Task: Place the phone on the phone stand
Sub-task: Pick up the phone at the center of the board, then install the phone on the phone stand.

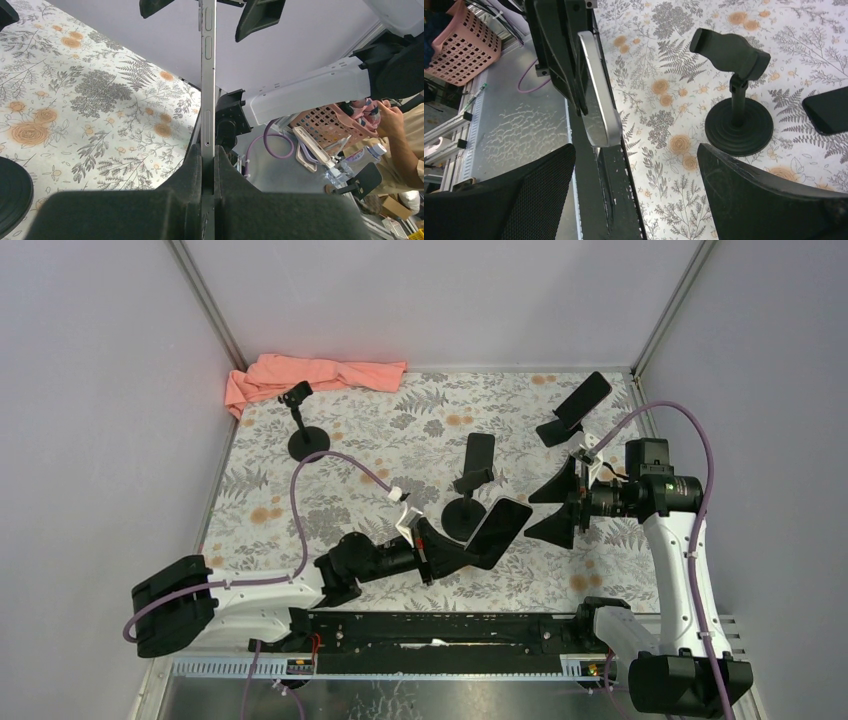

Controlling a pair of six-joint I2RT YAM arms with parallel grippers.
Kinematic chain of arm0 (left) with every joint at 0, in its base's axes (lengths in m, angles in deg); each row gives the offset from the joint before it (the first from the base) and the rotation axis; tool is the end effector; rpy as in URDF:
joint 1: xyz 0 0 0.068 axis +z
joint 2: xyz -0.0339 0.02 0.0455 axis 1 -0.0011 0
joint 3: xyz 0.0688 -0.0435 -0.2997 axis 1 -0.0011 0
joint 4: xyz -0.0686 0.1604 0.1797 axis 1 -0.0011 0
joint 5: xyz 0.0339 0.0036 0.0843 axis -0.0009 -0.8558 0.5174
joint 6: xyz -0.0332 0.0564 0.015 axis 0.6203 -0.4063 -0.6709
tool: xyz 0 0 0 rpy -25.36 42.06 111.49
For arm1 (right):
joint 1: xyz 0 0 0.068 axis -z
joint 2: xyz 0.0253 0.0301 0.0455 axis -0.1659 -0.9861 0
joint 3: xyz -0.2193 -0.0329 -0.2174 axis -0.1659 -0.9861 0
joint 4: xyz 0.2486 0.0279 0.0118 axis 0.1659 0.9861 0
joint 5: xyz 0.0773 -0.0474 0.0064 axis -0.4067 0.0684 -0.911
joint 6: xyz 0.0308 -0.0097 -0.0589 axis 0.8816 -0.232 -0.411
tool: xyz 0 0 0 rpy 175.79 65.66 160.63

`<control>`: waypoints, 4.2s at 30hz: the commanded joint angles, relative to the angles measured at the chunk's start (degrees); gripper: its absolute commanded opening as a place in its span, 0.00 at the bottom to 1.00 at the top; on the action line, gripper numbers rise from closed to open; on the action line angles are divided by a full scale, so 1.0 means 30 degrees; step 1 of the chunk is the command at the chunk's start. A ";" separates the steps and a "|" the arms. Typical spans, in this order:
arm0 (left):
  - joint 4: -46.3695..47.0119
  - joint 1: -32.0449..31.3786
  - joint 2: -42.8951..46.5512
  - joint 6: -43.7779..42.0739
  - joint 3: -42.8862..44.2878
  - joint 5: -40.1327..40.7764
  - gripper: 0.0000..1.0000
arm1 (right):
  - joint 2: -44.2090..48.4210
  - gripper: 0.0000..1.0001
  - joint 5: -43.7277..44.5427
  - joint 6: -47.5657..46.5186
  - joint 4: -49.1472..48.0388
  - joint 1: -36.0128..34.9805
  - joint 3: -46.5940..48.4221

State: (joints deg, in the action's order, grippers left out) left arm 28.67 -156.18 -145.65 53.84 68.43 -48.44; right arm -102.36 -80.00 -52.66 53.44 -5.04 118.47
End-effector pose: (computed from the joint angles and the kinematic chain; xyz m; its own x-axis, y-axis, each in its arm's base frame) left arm 0.0809 -0.2071 0.2915 -0.4753 -0.2683 -0.8379 0.8492 0.1093 -0.5167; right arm 0.1258 0.0420 0.3669 -0.2522 -0.1716 -0.9524 -0.9476 0.2435 0.2070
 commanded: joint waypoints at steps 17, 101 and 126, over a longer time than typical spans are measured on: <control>0.7168 -0.0069 -0.3129 0.1805 0.1971 0.0133 0.00 | -0.0779 0.80 -0.3295 0.5320 -0.2717 -0.2869 0.0770; -2.5797 0.1358 -0.3805 0.3574 1.5656 1.3026 0.71 | 0.2064 0.00 0.1724 0.7025 -0.7490 0.0394 -0.3111; -2.8702 0.0810 -0.7227 0.4500 1.8799 1.6358 0.24 | 0.2325 0.00 0.1343 0.7176 -0.7590 0.0546 -0.3302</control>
State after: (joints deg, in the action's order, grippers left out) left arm -56.22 -153.62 -166.59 67.98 123.23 -1.71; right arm -96.59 -71.89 -32.14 32.77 -3.79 108.31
